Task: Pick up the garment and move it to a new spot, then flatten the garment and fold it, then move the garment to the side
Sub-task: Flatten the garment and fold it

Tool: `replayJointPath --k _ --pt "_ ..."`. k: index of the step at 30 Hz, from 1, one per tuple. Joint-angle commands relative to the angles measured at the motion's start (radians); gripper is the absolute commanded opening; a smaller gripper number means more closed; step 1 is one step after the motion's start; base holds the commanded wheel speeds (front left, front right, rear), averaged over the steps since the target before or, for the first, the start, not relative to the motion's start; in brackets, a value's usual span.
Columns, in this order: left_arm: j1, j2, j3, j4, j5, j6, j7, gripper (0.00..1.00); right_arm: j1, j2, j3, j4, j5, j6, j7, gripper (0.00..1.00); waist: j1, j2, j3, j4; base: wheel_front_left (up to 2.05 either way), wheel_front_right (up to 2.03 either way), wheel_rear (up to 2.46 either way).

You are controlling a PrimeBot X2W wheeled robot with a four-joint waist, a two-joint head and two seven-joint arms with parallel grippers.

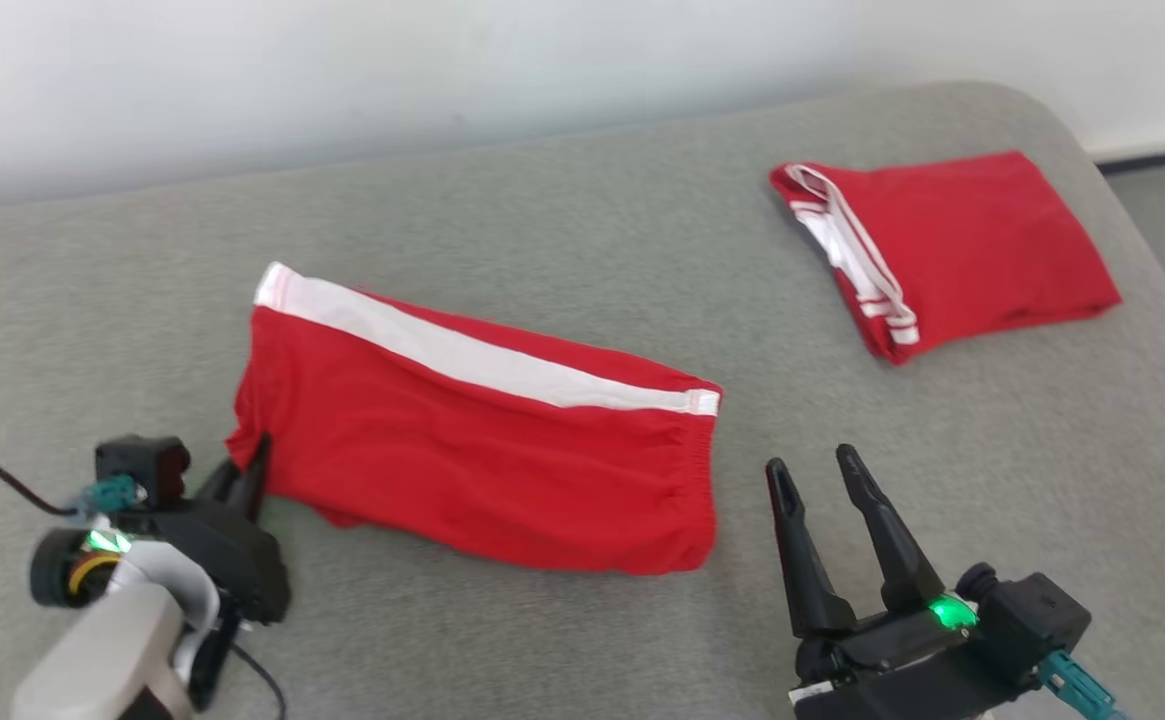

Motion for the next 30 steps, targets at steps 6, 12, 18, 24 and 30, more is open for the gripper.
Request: replayJointPath --k 6,12,18,24,30 --pt "0.123 -0.031 0.106 -0.135 0.041 0.058 -0.006 0.0 0.035 0.005 -0.024 0.018 0.016 0.001 0.001 1.0 0.0001 0.0 -0.055 0.1 0.0 0.0 0.0" --pt "0.274 -0.061 0.208 -0.298 0.096 0.121 -0.006 0.0 0.043 0.012 -0.037 0.036 0.008 0.001 0.001 1.0 0.0001 0.0 -0.065 0.129 0.0 0.0 0.0" --pt "0.391 -0.082 0.259 -0.412 0.156 0.168 -0.006 0.0 0.05 0.016 -0.048 0.047 0.001 0.001 0.001 1.0 0.0001 0.0 -0.062 0.137 0.0 0.0 0.0" --pt "0.475 -0.097 0.305 -0.489 0.178 0.193 -0.006 0.0 0.052 0.02 -0.073 0.053 -0.001 0.001 0.001 1.0 0.0001 0.0 -0.062 0.135 0.0 0.0 0.0" --pt "0.528 -0.113 0.335 -0.518 0.204 0.202 -0.006 0.0 0.068 0.021 -0.077 0.066 -0.012 0.001 0.001 1.0 0.0001 0.0 -0.071 0.14 0.0 0.0 0.0"
